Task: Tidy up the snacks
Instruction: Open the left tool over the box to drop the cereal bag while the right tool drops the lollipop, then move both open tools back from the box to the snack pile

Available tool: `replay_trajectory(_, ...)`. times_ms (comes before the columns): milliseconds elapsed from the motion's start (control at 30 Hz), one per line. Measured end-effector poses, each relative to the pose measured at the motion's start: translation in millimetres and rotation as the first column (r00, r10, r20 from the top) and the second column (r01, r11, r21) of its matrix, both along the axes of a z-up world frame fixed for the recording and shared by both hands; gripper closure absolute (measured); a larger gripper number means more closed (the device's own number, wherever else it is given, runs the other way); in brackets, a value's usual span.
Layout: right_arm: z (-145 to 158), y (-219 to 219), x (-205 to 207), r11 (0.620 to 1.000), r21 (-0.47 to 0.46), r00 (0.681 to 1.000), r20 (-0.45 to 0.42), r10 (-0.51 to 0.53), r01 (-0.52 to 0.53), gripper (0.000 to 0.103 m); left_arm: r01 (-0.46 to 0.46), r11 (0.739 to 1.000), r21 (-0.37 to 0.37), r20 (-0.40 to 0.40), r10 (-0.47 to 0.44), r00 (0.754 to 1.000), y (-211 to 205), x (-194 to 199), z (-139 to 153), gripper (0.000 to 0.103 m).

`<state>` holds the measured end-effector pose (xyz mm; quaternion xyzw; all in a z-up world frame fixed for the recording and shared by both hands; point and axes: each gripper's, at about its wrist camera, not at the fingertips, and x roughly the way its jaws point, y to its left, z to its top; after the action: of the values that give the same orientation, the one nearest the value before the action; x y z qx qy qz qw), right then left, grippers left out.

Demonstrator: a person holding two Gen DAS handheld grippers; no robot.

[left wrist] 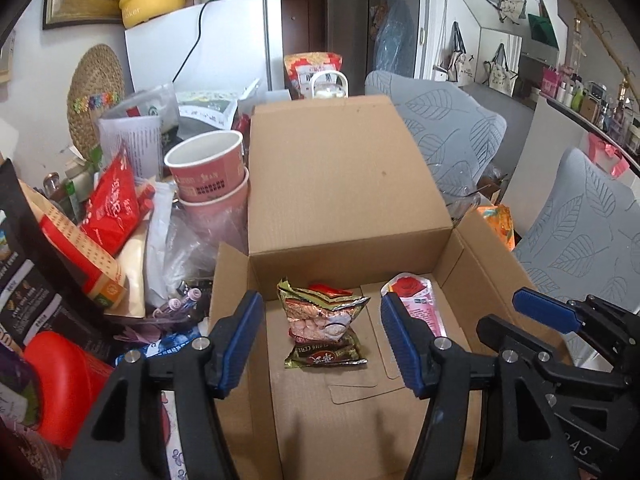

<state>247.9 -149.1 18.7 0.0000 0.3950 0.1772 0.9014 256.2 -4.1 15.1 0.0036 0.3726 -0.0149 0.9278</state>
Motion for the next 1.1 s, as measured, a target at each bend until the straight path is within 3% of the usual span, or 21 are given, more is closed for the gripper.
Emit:
replay_trajectory(567,86.0,-7.6,-77.1,1.000,0.025,0.987,0.161,-0.002,-0.002,0.058,0.027,1.000,0.013,0.138,-0.029,0.990,-11.0,-76.0,75.0,0.042)
replay_trajectory(1100,127.8,-9.3,-160.1,0.999,0.027,0.963,0.269,0.016,-0.024,0.056,0.070,0.997,0.017,0.233,-0.072,0.970,-15.8,-159.2,113.2,0.042)
